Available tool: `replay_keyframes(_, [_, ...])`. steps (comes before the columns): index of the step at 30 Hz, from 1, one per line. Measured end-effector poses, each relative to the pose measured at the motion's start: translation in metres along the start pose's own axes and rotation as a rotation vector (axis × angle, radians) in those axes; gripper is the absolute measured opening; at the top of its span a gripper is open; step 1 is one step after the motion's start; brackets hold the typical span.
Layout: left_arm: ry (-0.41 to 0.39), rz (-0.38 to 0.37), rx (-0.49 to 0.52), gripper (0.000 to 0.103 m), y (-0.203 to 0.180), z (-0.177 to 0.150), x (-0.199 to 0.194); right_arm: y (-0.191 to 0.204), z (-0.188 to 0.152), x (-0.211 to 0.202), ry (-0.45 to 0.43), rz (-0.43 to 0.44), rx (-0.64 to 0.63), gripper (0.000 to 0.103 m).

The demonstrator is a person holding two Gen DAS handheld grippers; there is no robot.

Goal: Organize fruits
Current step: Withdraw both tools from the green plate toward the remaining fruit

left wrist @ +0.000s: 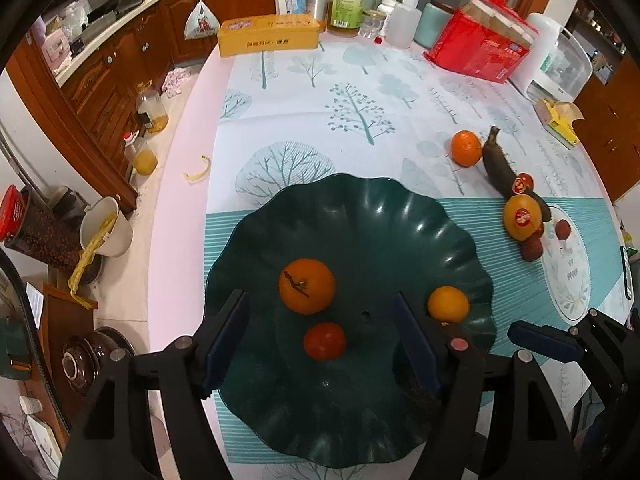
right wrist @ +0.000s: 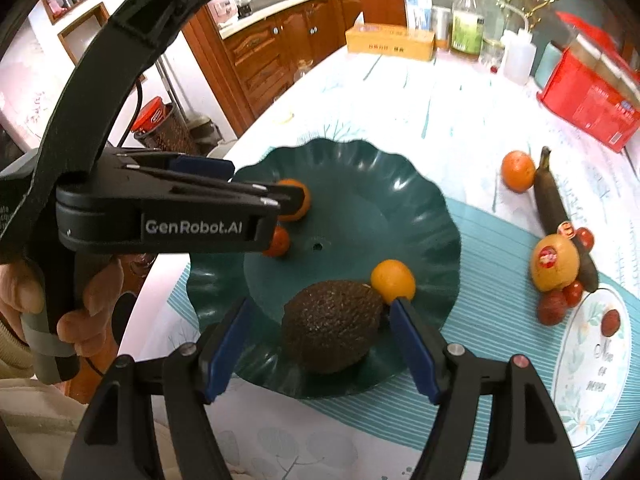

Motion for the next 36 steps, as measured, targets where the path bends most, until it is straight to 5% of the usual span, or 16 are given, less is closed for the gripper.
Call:
replay_keyframes(21, [-0.084, -0.019, 0.054, 0.076, -0.063, -0.018, -0.051, -0.035, -0.024, -0.054, -0.114, -0.080, 0.064, 0.072])
replay_keyframes(36, [-0.122, -0.066, 0.104, 0.078, -0.183, 0.006, -0.047, -0.162, -0.060, -0.120, -0.179, -0.211, 0.165, 0.072])
Point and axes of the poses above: each gripper's, at about its wrist camera, not at the fingertips, and x roughly the way its jaws point, y to its left, z to its top, the point moved 4 cm from there along x, roughly the way its jaws point, and after that the axes turned 5 degrees about -z, right-handed, at the moved point
